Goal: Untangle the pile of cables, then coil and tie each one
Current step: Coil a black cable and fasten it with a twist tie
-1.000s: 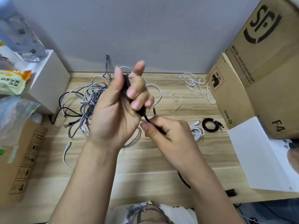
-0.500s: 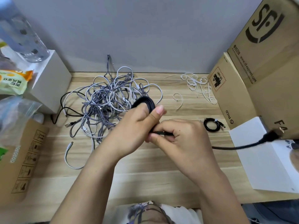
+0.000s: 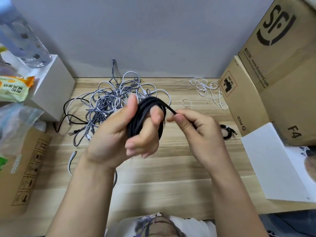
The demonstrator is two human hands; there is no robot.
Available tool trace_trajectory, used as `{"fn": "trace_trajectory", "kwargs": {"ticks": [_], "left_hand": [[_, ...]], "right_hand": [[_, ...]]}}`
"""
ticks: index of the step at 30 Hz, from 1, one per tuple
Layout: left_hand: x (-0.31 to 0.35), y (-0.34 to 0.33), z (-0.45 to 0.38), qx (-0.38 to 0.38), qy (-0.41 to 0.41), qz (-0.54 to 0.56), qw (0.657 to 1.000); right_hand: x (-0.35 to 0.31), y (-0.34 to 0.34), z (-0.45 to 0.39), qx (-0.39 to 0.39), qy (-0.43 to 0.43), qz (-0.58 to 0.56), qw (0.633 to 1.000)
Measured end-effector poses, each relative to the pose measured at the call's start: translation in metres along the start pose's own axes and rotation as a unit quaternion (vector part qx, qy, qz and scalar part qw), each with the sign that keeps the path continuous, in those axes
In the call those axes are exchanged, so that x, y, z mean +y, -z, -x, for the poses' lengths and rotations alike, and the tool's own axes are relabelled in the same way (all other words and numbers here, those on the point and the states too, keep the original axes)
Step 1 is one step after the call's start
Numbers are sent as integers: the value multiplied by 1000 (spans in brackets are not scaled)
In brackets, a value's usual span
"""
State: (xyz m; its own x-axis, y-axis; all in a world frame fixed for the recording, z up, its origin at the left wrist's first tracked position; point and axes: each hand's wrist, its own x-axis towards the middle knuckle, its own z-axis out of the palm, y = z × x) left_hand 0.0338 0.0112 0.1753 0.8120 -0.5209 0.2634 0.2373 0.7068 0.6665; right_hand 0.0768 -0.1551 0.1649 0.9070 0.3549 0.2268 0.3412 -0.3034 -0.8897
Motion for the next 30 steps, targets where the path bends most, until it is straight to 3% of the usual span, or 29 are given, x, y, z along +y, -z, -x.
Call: {"fn": "trace_trajectory", "kwargs": {"ticks": [5,9,12,14,16,20,24,27,30], "left_hand": [[-3,-5,-13,126,-77,-18,989],[-4,-8,-22,283,-114,-81,949],[-11,-6,-26,342,-100,-139,924],[-15,-2,-26,371,-99,-197,902],[-17,5,-25,395,-96,-264,875],[-15,14,-18,417,-68,-269,866],[-13,13,-13,403,-48,-213,889],[-12,15,-10,354,-7,-179,918],[-10,13,-7,279,103,-193,935]], "right_hand": [[-1,-2,4,-71,-35,145,986],[-11,-3,10,-167,-53,263,949],[-24,-3,14,-175,-23,324,930],[-28,-4,16,-155,23,312,937],[-31,-5,20,-134,72,231,961],[-33,-9,24,-96,110,151,978],[-28,-5,15,5,103,122,987],[-20,-7,7,40,98,102,989],[-7,-12,-1,30,96,108,989]]}}
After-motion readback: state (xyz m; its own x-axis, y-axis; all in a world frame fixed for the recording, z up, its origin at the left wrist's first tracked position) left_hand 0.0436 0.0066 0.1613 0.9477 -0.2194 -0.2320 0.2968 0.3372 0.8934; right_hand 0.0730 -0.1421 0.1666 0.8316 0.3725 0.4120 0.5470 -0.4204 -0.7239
